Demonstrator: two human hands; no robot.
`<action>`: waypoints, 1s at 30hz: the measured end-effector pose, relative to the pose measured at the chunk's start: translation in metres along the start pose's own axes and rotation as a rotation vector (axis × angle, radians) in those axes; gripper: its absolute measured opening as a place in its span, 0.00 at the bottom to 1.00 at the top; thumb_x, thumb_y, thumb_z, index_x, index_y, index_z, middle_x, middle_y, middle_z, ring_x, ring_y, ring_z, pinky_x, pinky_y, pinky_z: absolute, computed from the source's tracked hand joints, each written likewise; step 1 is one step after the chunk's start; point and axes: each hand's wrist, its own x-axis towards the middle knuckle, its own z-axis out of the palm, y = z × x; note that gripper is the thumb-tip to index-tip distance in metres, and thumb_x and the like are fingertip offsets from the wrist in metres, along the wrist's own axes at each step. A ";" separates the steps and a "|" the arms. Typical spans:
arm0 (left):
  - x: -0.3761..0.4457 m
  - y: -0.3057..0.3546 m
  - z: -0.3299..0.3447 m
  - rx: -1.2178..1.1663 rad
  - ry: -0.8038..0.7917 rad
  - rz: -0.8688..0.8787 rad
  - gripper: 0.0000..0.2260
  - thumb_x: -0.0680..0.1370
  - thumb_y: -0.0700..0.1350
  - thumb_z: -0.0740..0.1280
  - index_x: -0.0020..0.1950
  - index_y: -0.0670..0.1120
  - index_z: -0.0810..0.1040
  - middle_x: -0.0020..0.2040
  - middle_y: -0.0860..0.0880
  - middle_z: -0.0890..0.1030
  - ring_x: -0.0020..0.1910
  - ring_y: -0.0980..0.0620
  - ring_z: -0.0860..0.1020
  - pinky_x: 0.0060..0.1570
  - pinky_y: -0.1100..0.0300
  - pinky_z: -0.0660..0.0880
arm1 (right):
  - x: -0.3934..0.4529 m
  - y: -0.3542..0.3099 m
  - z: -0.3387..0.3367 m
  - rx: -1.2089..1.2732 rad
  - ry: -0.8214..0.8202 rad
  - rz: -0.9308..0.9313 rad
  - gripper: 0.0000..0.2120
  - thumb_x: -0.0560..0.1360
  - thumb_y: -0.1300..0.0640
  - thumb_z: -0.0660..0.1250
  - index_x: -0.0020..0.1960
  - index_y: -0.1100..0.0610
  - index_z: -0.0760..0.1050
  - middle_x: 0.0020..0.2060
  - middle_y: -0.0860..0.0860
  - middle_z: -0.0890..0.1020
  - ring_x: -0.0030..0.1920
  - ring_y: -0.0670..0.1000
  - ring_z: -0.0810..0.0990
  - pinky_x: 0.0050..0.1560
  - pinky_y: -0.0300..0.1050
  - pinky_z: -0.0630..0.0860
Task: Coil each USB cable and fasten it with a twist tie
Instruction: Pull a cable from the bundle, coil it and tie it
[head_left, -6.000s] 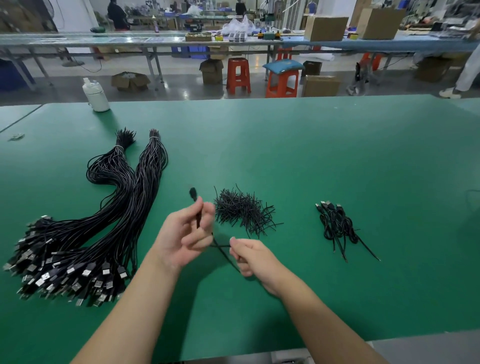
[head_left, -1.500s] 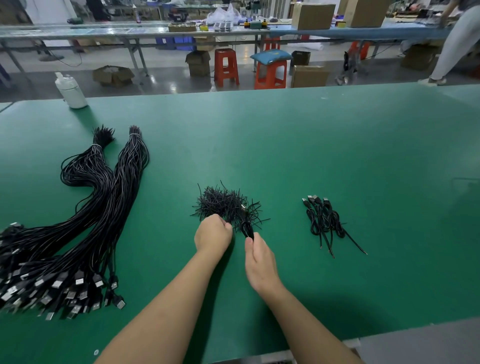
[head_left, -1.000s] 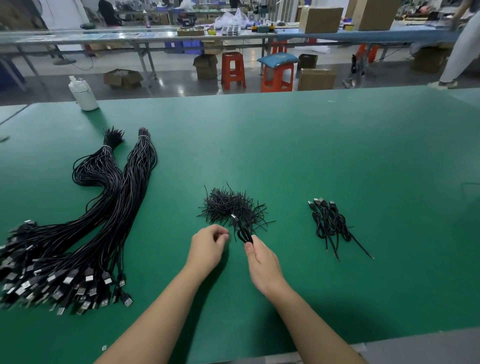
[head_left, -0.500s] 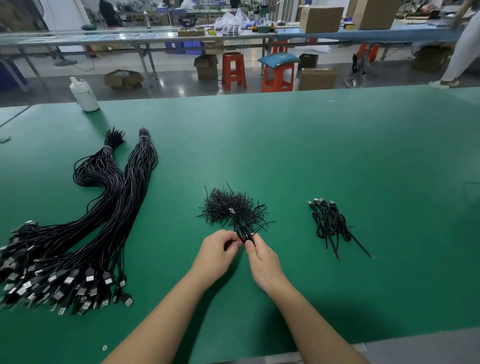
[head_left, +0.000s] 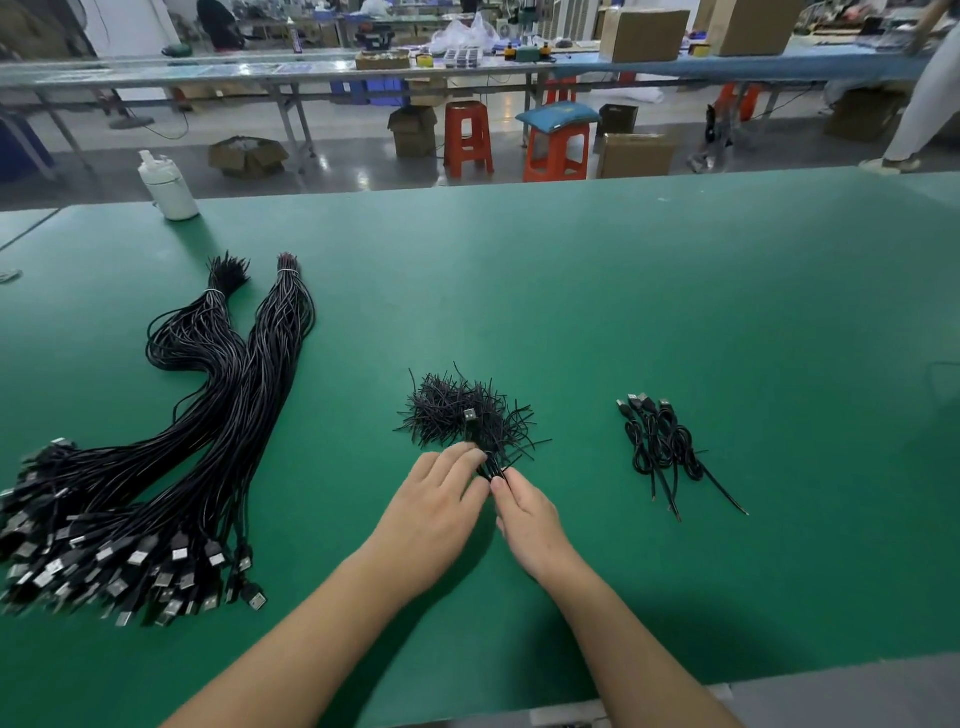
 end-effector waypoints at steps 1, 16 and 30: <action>0.000 -0.002 -0.001 -0.008 -0.011 0.054 0.11 0.77 0.36 0.57 0.48 0.41 0.80 0.59 0.39 0.80 0.64 0.40 0.77 0.59 0.49 0.73 | 0.000 0.000 -0.001 -0.003 -0.011 0.006 0.19 0.83 0.50 0.56 0.34 0.39 0.67 0.27 0.41 0.73 0.35 0.51 0.69 0.43 0.52 0.68; 0.023 0.002 0.001 -0.639 -0.286 -0.719 0.09 0.79 0.42 0.63 0.42 0.55 0.71 0.38 0.57 0.79 0.40 0.52 0.77 0.44 0.57 0.73 | -0.009 0.007 -0.005 -0.195 -0.101 -0.135 0.21 0.73 0.35 0.53 0.42 0.52 0.68 0.31 0.46 0.73 0.34 0.48 0.70 0.38 0.50 0.66; 0.019 -0.010 -0.015 -0.570 -0.447 -0.748 0.02 0.76 0.45 0.70 0.45 0.50 0.78 0.46 0.54 0.71 0.45 0.53 0.75 0.48 0.61 0.72 | -0.034 0.003 0.010 -0.749 0.104 -0.552 0.10 0.80 0.52 0.62 0.41 0.54 0.70 0.31 0.49 0.74 0.32 0.52 0.72 0.33 0.45 0.65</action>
